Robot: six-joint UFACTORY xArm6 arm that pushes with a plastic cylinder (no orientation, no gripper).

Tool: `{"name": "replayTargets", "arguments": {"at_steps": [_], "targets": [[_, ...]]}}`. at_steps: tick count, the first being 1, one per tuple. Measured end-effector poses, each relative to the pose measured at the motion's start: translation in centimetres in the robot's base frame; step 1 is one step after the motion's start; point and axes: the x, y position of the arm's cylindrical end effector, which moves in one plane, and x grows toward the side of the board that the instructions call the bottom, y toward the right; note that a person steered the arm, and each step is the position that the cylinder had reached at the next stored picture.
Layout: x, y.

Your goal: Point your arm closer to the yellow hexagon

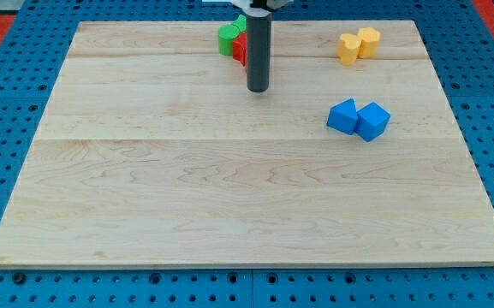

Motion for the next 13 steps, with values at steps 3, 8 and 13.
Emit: {"name": "replayTargets", "arguments": {"at_steps": [3,8,13], "targets": [[-1.0,7.3],[-14.4,28.5],[-10.7,18.3]]}}
